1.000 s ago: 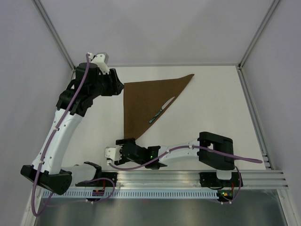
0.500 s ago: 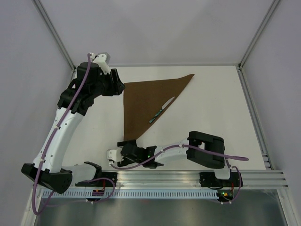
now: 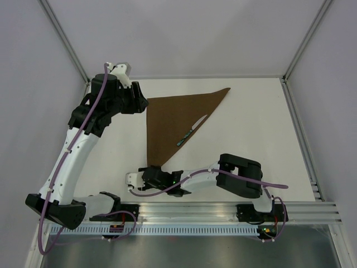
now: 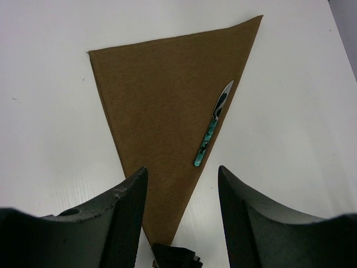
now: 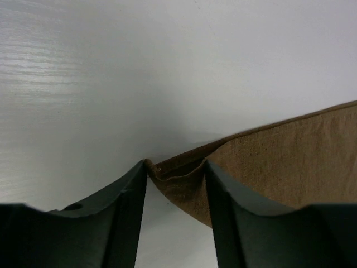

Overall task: Fold the napkin, place the utensils inside, and roll it up
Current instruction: Fold the napkin

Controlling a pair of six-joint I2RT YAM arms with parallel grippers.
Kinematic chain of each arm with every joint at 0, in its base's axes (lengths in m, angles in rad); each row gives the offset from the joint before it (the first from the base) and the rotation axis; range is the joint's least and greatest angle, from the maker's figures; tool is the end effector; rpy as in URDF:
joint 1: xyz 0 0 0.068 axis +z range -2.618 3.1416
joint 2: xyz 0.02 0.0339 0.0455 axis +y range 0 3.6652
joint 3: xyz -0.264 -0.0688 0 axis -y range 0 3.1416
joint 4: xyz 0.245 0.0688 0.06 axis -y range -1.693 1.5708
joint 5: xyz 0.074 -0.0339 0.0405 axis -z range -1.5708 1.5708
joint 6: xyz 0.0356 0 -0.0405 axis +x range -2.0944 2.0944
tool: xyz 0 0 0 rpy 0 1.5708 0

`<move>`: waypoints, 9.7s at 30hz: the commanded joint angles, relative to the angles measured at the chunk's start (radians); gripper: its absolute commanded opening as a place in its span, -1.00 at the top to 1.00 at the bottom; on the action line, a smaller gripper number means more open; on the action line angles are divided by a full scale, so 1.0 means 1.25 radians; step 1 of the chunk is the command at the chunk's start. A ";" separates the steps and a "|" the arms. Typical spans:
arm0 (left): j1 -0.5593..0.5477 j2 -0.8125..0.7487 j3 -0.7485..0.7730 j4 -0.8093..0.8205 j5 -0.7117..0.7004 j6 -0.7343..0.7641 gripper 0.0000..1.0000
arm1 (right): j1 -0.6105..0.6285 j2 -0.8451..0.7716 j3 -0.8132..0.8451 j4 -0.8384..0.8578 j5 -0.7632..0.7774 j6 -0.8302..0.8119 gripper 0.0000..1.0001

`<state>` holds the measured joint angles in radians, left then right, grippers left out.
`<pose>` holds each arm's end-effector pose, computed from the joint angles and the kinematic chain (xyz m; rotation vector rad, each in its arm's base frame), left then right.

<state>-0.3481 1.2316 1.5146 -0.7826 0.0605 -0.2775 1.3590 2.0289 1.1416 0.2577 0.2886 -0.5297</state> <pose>0.2313 -0.0862 0.4360 0.1118 2.0969 -0.4439 0.0993 0.4138 0.1345 -1.6630 1.4014 0.1560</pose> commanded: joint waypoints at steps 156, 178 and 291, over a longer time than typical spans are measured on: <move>-0.099 0.350 -0.258 0.421 0.182 -0.154 -0.10 | -1.081 0.310 0.530 -0.284 -0.644 0.843 0.03; -0.095 0.346 -0.252 0.410 0.179 -0.153 -0.11 | -1.070 0.061 0.290 -0.004 -0.674 0.737 0.92; 0.105 0.393 -0.483 0.591 0.044 -0.398 0.25 | -0.794 0.117 0.352 -0.496 -0.567 0.184 0.17</move>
<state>-0.2192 1.6924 0.8513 -0.0742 0.1322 -0.7704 0.3626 2.1994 1.5986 -0.3527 -0.4442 -0.3031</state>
